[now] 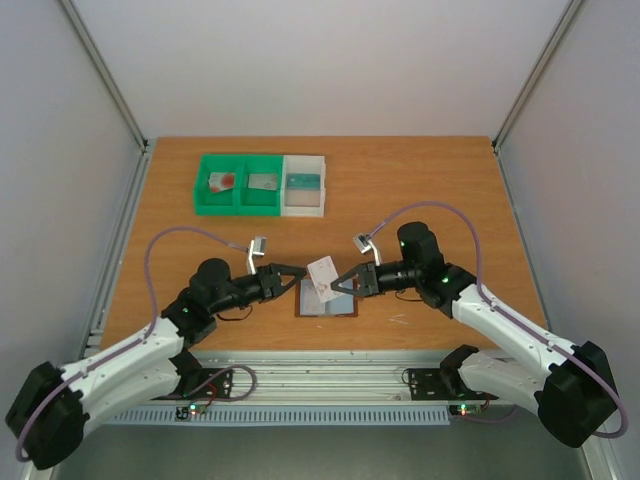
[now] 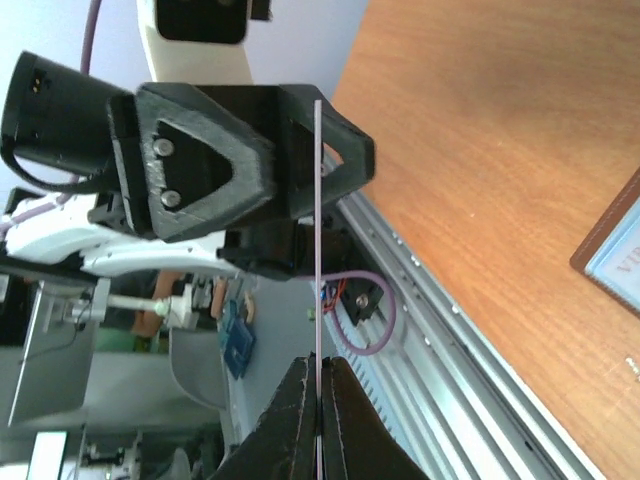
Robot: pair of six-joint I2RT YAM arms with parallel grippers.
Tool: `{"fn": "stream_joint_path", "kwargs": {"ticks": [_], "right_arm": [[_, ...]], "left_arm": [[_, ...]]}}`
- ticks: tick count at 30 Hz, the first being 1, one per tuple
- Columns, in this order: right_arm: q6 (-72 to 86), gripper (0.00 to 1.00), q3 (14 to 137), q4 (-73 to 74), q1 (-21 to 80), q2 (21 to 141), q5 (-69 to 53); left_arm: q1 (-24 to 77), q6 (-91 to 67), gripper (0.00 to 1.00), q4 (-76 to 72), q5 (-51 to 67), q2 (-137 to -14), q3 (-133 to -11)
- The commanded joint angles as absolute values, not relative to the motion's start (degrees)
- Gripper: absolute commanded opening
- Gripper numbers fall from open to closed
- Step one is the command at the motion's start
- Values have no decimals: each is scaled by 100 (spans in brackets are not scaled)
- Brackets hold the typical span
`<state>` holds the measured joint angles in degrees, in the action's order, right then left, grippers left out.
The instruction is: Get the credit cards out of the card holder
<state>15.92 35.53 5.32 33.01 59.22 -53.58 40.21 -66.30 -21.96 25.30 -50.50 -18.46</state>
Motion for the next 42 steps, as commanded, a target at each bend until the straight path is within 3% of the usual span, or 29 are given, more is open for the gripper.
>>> {"fn": "stream_joint_path", "kwargs": {"ticks": [1,7,11,19,30,37,42], "right_arm": [[644,1,3928,1356,3269,5922,-6038],[-153,1,4244,2033,3282,5909,-6598],[282,1,4076,1467,3384,5961,-6938],[-241,1,4316,1967,4128,6272,-6776],[-388,1,4381,2162,4348,6286,-6710],[-403,1,4378,2192,4388,6280,-6680],[-565,2,4430,2435,4390,6301,-6498]], "left_arm": [[4025,-5880,44,-1453,3067,-4302,-1972],[4023,-5204,49,-107,3733,-3615,-2293],[4013,-5105,49,-31,4339,-3654,-2438],[4006,-4934,45,-31,5233,-3927,-2838],[3938,-4893,26,486,5753,-3889,-2886],[3911,-4759,1,710,5783,-3987,-2848],[3900,-4818,0,589,5814,-4077,-2847]]}}
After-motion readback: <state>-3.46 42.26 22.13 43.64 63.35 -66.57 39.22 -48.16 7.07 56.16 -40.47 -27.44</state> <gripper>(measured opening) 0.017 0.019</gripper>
